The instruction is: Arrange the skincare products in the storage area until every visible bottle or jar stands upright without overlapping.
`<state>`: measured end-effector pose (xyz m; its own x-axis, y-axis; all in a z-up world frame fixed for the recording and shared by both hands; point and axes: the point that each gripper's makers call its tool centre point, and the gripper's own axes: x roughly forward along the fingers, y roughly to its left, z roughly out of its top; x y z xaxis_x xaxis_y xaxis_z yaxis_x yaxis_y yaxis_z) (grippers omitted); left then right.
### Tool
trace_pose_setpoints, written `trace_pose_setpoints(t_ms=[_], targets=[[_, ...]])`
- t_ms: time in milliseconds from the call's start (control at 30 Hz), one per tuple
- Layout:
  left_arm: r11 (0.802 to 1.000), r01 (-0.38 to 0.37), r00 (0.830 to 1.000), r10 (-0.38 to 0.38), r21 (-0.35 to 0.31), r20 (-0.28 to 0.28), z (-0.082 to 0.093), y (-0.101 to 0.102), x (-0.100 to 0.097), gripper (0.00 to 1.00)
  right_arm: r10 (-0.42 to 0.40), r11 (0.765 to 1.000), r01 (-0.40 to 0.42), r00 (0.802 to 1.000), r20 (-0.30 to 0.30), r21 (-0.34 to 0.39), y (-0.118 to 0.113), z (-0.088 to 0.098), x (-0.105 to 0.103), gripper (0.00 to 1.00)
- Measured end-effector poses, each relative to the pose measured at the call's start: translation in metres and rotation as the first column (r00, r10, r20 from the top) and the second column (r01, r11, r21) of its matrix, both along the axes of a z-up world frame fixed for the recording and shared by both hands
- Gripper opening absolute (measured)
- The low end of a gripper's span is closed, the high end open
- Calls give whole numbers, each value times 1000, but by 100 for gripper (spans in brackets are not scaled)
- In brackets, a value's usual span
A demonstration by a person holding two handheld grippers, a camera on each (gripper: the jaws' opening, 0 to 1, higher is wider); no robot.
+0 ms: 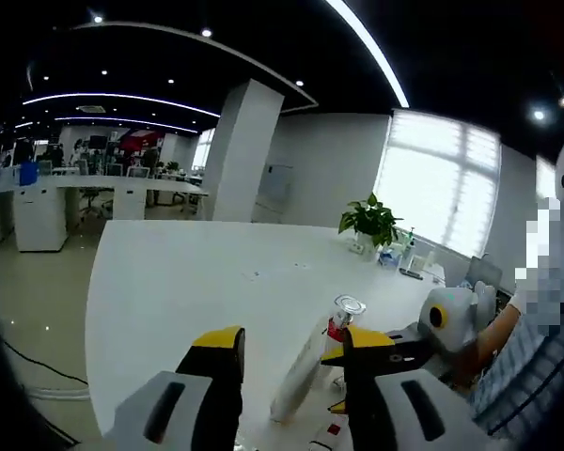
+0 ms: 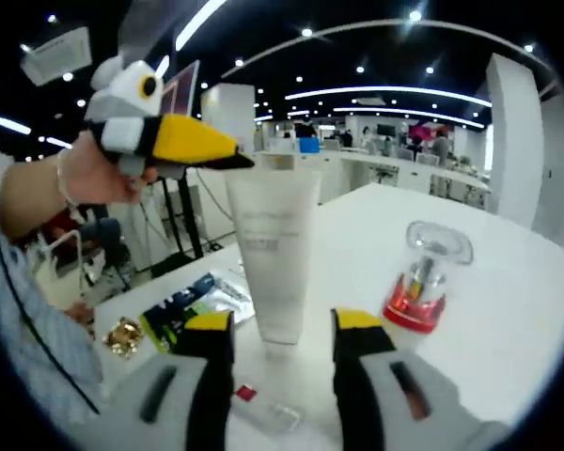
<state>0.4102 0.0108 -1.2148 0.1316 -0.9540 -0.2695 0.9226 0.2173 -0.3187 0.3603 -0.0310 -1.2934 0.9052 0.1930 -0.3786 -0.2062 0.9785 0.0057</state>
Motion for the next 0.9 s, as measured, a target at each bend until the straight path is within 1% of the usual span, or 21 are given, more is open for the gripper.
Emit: trace_pose_setpoints(t_ms=[67,100,167,233,333,400,433,500,533,600,633,700,800,900], targets=[[1000,4,1000,-4,-9,15,-5,2,-4,43,9,1000,-8,1000,9,-22,-1,3,-5,39],[1000,9,1000,-9,-2,19,-10,3,-5,43,14,999,-14,1000,11,-29,0,4,-7,39],[999,14,1000,-15,35,19,-23,5,-7,44,25,999,-25,1000,1,-36,1,2,-11,38],[996,-2,1000,1,90,14,-39,9,-6,43,27,999,-27,1000,-10,-40,2,0,-13,38],[992,-18,1000,17,125,8,-57,11,-7,42,28,998,-29,999,-24,-52,2,-4,-17,38],[989,-24,999,28,146,-25,-70,11,-10,37,21,998,-23,999,-33,-59,0,-6,-19,37],[986,-21,998,30,166,-51,-80,10,-14,34,18,998,-20,999,-36,-63,-2,-7,-20,36],[979,-9,998,23,204,-65,-95,7,-20,25,6,997,-9,999,-44,-72,-6,-10,-25,35],[977,-8,998,23,212,-65,-98,7,-21,23,1,997,-5,999,-47,-75,-8,-11,-26,35],[971,-9,998,22,239,-51,-113,2,-23,23,-21,996,16,998,-56,-87,-15,-14,-31,34],[970,-6,999,19,244,-50,-115,2,-23,23,-24,996,19,998,-58,-88,-15,-14,-32,33],[961,-2,999,13,276,-36,-129,-4,-27,23,-47,995,40,996,-76,-88,-21,-19,-39,33],[954,-16,1000,23,299,-20,-137,-7,-26,22,-67,993,57,994,-90,-101,-27,-23,-45,33],[951,-26,1000,26,310,5,-141,-9,-22,20,-81,991,70,992,-100,-112,-31,-25,-50,33]])
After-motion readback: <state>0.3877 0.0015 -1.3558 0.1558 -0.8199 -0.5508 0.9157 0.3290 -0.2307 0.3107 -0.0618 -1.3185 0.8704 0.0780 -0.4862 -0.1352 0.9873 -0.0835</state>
